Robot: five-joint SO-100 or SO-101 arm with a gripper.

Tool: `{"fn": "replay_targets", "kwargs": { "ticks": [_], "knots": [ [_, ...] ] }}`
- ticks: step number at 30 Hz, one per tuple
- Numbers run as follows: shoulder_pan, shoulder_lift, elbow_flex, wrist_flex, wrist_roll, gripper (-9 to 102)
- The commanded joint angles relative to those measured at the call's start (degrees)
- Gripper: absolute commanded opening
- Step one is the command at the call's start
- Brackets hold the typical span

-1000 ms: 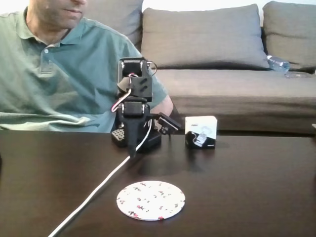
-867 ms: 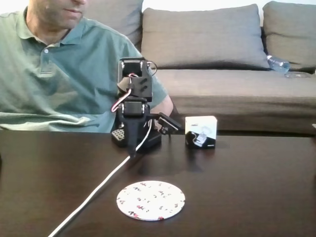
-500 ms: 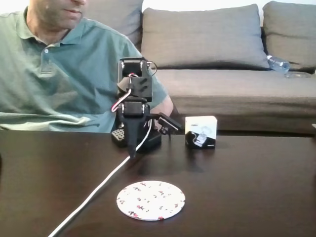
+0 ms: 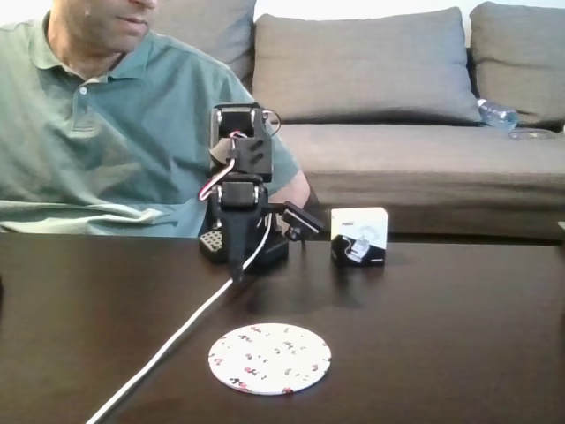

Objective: Grasp a servo box and put it on the zirlivani.

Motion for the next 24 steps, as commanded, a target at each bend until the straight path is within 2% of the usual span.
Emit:
{"fn": "replay_targets", "kwargs": {
  "ticks": [1,20,24],
  "knots": [
    [-0.4,0.6,-0.3,0.2,0.2,0],
    [-0.4,0.6,-0.5,0.3,0.1,0],
    [-2.4,0.5,-4.4,2.2,0.0,0]
  ]
}}
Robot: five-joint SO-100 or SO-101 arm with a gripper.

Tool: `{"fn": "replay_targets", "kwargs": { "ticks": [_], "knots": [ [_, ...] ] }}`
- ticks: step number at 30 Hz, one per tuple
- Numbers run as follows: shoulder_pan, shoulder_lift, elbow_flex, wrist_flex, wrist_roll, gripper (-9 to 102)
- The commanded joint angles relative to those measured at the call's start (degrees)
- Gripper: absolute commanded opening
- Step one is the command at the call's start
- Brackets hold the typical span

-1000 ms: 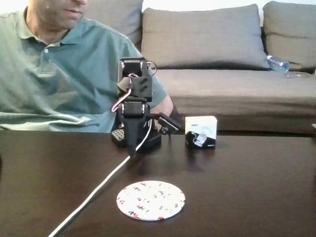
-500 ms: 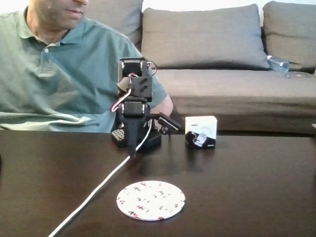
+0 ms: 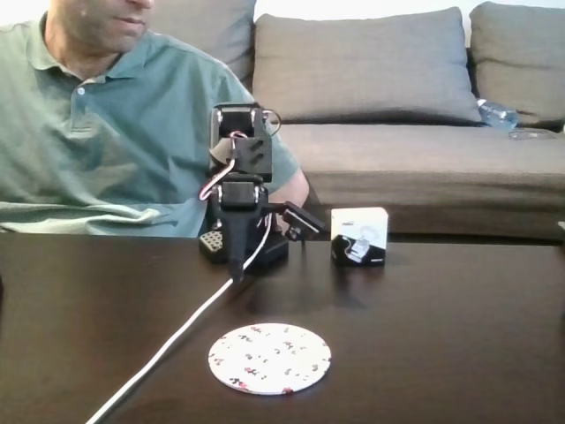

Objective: Grasp a servo box and put it on the zirlivani.

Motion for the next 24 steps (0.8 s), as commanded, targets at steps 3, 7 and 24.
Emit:
{"fn": "replay_targets", "kwargs": {
  "ticks": [3,7,24],
  "knots": [
    [-5.1,-0.3,-14.2,6.7,0.0,0],
    [-7.7,-2.7,-32.7,13.9,-2.1,0],
    [-41.7,-37.1,-82.8,44.1,-5.2,5]
  ]
}}
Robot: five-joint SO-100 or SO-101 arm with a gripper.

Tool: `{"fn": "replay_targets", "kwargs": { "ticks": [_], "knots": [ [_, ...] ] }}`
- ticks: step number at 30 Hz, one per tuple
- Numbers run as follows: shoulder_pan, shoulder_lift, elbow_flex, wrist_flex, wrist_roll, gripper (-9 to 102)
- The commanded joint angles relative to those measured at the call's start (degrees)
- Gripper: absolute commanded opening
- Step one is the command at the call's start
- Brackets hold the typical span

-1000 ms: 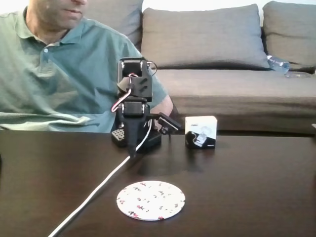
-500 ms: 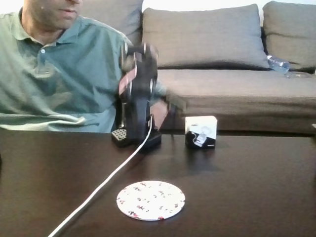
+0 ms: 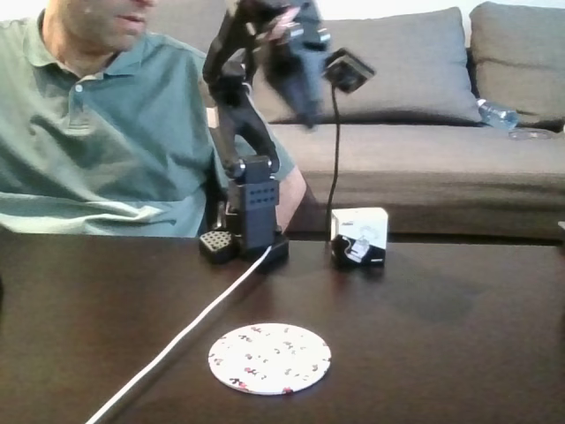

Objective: Grasp a servo box and put it on the zirlivani.

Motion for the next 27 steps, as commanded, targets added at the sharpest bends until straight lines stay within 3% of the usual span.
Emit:
{"fn": "replay_targets", "kwargs": {
  "ticks": [1,4,12,16,21,27],
  "knots": [
    [-10.2,-0.4,-2.5,4.1,-0.4,8],
    [-18.9,-0.4,-2.5,4.1,-0.4,13],
    [-34.2,-0.4,5.8,4.2,-0.2,14],
    [-34.6,-0.8,15.6,4.2,-0.2,19],
    [-35.7,1.5,14.9,4.2,0.1,30],
    [-36.0,2.5,15.0,4.2,0.5,34]
  ]
}}
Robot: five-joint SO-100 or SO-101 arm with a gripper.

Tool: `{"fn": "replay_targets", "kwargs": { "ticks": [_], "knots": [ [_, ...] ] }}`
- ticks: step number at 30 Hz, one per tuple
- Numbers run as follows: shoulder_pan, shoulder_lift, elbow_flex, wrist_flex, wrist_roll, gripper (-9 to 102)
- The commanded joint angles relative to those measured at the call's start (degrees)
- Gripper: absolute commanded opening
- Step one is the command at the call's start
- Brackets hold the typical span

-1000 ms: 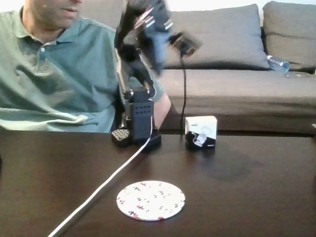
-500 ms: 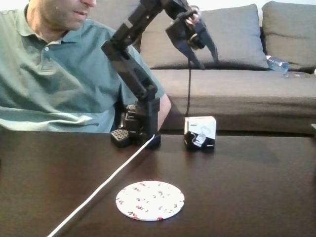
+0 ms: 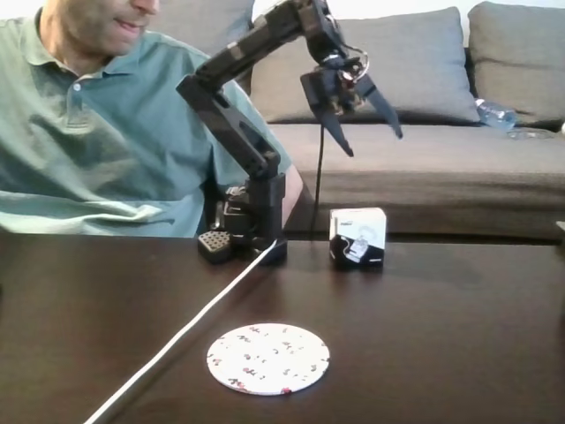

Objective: Grasp a servo box and put it on the zirlivani.

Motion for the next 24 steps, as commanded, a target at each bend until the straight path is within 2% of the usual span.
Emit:
{"fn": "replay_targets", "kwargs": {
  "ticks": [1,6,9,13,16,20,24],
  "knots": [
    [-0.8,0.9,0.1,4.2,0.4,34],
    [-6.3,-0.5,1.2,2.6,-2.9,34],
    [-2.8,-4.7,5.2,-1.6,-6.3,35],
    [-1.2,-9.4,11.0,-7.9,-12.4,44],
    [-1.6,-11.3,11.8,-10.7,-11.2,43],
    [-4.4,-12.5,9.2,-9.7,-8.9,40],
    [-8.0,-14.2,7.7,-4.9,-6.7,47]
  ]
}}
